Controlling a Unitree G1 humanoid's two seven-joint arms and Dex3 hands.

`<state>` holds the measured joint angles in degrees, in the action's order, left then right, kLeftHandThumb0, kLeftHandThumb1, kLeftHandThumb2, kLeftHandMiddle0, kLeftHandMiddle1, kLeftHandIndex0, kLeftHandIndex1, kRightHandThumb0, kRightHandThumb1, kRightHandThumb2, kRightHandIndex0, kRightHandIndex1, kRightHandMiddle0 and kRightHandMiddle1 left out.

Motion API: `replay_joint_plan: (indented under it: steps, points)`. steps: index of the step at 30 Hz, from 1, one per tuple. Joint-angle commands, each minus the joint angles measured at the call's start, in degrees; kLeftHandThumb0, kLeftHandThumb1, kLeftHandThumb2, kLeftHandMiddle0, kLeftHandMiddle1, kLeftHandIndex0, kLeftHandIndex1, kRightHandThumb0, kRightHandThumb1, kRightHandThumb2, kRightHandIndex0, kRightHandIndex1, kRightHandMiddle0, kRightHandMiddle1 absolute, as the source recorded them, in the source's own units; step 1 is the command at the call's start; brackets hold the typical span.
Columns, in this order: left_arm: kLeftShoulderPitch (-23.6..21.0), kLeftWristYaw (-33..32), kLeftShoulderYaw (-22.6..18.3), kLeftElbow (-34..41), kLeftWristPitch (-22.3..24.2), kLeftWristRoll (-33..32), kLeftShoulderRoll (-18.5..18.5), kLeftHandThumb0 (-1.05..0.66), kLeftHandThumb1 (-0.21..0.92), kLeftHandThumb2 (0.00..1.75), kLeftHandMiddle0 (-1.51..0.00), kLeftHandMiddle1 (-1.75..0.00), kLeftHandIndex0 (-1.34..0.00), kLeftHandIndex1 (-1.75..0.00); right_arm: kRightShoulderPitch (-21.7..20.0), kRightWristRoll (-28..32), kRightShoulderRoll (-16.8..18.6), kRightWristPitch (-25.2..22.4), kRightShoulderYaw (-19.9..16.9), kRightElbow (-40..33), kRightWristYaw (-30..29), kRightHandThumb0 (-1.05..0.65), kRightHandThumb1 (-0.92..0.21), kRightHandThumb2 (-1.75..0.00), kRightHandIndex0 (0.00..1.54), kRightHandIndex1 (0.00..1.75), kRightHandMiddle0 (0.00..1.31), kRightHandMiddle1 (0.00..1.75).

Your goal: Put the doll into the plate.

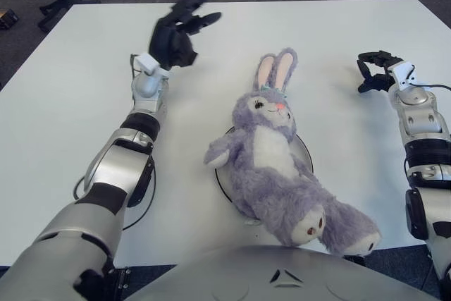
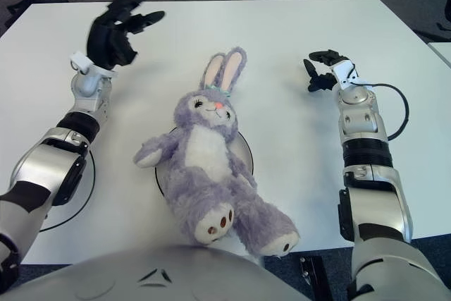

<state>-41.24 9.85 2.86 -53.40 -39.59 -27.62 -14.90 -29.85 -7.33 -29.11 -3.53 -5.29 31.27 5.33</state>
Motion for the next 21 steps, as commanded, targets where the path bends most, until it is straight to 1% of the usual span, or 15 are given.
replay_joint_plan:
  steps: [1,2,6,7,8,9,10,11,14,17,20,21]
  points:
    - [4.2,-3.8,-2.2,4.1,6.2,3.7,0.9,-0.35,0.92,0.56,-0.76,-1.62,-0.26,-1.65,2.8,1.2,3.2,8.2,-0.7,2.7,-2.2,-0.58,-0.92,-0.54,0.81,0.02,0.46,0.5]
    - [4.5,-4.1,-2.7,5.0,7.0,4.3,1.1,-0.35,0.92,0.54,-0.75,-1.66,-0.24,-1.69,2.7,1.2,3.2,8.8,-0.7,3.1,-2.3,-0.57,-0.92,-0.54,0.82,0.03,0.47,0.52]
    - [5.6,-4.5,-4.6,8.1,9.7,6.4,1.8,-0.34,0.92,0.52,-0.74,-1.72,-0.21,-1.73,2.4,1.2,3.2,10.9,-0.7,4.7,-2.7,-0.56,-0.92,-0.53,0.83,0.03,0.47,0.54]
    - [6.8,-6.2,-4.3,7.5,7.3,9.4,1.9,-0.34,0.92,0.52,-0.73,-1.73,-0.21,-1.74,2.3,2.4,4.4,13.9,-1.3,6.4,-2.6,-0.56,-0.92,-0.52,0.83,0.03,0.47,0.55]
    - [8.0,-7.8,-4.3,7.4,5.5,11.7,2.4,-0.34,0.92,0.52,-0.74,-1.74,-0.21,-1.74,1.9,4.0,6.0,17.8,-1.9,8.6,-2.4,-0.53,-0.92,-0.5,0.86,0.03,0.46,0.65]
    - [8.9,-9.0,-4.5,7.4,4.3,13.5,2.9,-0.34,0.92,0.52,-0.74,-1.74,-0.21,-1.74,1.7,5.1,7.1,20.7,-2.4,10.4,-2.2,-0.49,-0.92,-0.47,0.88,0.04,0.44,0.83]
    - [9.4,-9.8,-4.8,7.5,3.9,14.4,3.4,-0.34,0.92,0.52,-0.74,-1.74,-0.21,-1.74,1.4,5.8,8.0,23.0,-2.7,12.0,-2.0,-0.44,-0.92,-0.45,0.92,0.05,0.4,1.11]
    - [9.5,-10.0,-5.2,7.6,4.0,14.8,3.7,-0.34,0.92,0.51,-0.74,-1.74,-0.21,-1.74,1.1,6.1,8.3,24.3,-2.8,13.1,-1.9,-0.41,-0.92,-0.43,0.94,0.06,0.37,1.29]
    - [9.6,-10.6,-6.7,8.0,5.0,15.0,5.1,-0.34,0.92,0.51,-0.75,-1.75,-0.21,-1.75,0.4,6.5,9.0,27.2,-3.0,15.6,-2.1,-0.37,-0.92,-0.4,1.0,0.1,0.34,1.5]
    - [9.7,-10.6,-7.6,8.2,5.2,15.7,5.6,-0.34,0.92,0.51,-0.76,-1.75,-0.21,-1.75,-0.2,6.6,9.1,29.0,-3.0,17.4,-2.1,-0.36,-0.92,-0.39,1.02,0.11,0.34,1.57]
    - [9.7,-10.4,-8.3,8.4,5.4,16.4,6.0,-0.34,0.92,0.51,-0.76,-1.75,-0.21,-1.75,-0.6,6.6,9.0,30.0,-3.0,18.6,-2.1,-0.35,-0.92,-0.39,1.03,0.12,0.33,1.59]
    - [10.0,-10.2,-9.4,6.4,6.4,15.4,6.6,-0.34,0.92,0.51,-0.76,-1.75,-0.21,-1.75,0.1,9.9,11.9,27.5,-4.4,16.6,-1.9,-0.35,-0.92,-0.39,1.03,0.12,0.33,1.59]
